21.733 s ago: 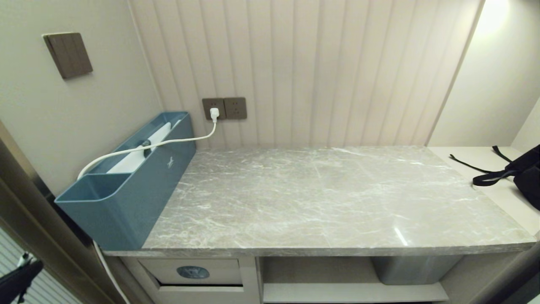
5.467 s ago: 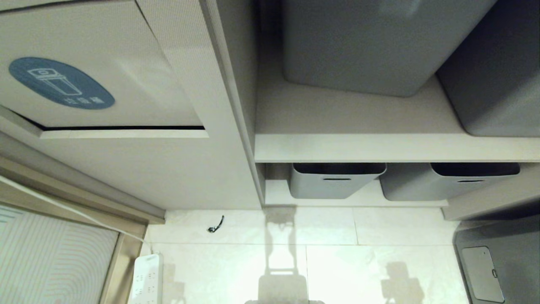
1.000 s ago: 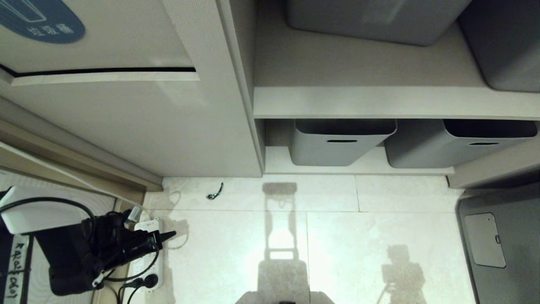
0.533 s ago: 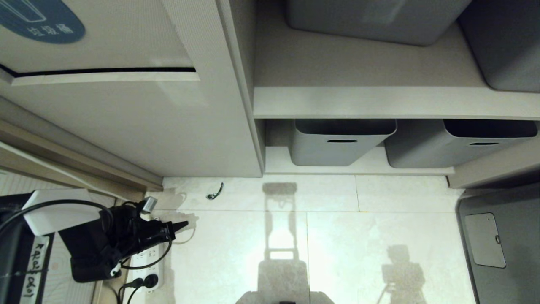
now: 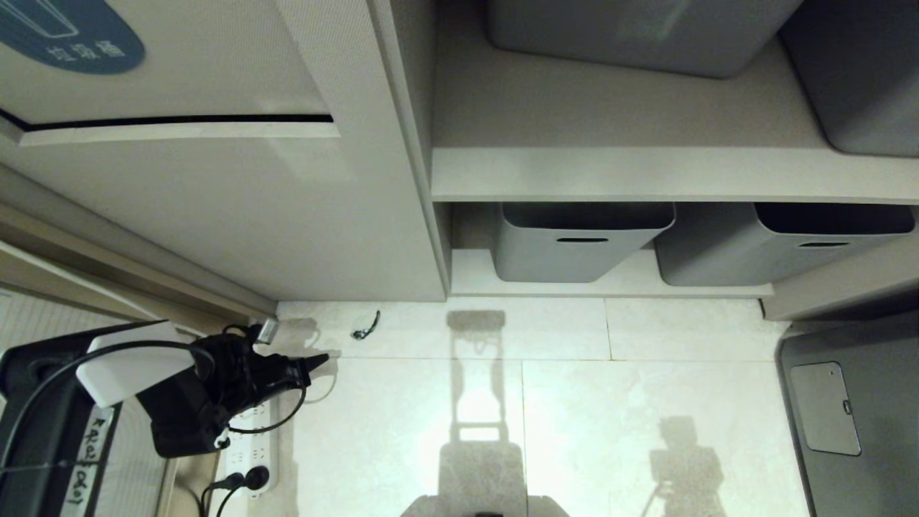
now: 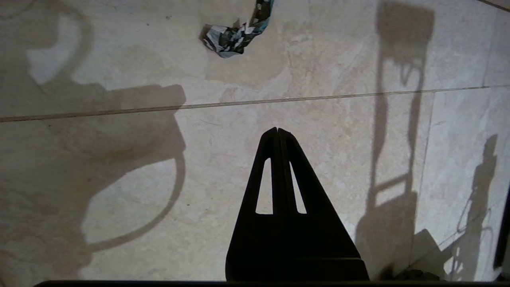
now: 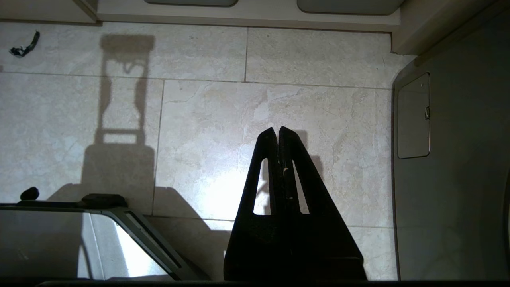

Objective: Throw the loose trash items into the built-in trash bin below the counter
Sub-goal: Pick up the garbage

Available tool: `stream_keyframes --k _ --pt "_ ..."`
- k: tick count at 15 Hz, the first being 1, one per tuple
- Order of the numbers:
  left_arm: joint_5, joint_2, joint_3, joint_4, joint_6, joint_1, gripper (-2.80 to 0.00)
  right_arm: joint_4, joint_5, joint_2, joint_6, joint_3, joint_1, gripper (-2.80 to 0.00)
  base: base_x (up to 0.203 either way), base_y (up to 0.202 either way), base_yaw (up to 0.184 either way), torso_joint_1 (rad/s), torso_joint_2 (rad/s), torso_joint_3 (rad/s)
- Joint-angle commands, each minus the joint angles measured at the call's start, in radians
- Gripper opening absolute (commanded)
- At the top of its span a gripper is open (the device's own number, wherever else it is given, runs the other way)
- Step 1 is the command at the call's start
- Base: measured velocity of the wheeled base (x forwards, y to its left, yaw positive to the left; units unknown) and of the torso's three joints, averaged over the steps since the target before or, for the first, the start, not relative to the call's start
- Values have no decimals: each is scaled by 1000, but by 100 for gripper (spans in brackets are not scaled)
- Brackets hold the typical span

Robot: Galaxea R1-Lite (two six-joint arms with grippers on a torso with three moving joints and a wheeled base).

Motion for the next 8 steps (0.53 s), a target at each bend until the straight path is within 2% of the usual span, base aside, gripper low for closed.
stream_keyframes --k 1,3,8 --pt "10 31 -40 -7 7 -1 -280 1 1 1 0 0 0 -280 0 0 0 0 0 0" --pt "47 58 -97 -8 21 -6 -280 -1 1 0 0 0 0 -280 0 0 0 0 0 0" --pt "51 46 -96 -13 17 -7 -280 0 1 0 0 0 0 -280 0 0 0 0 0 0"
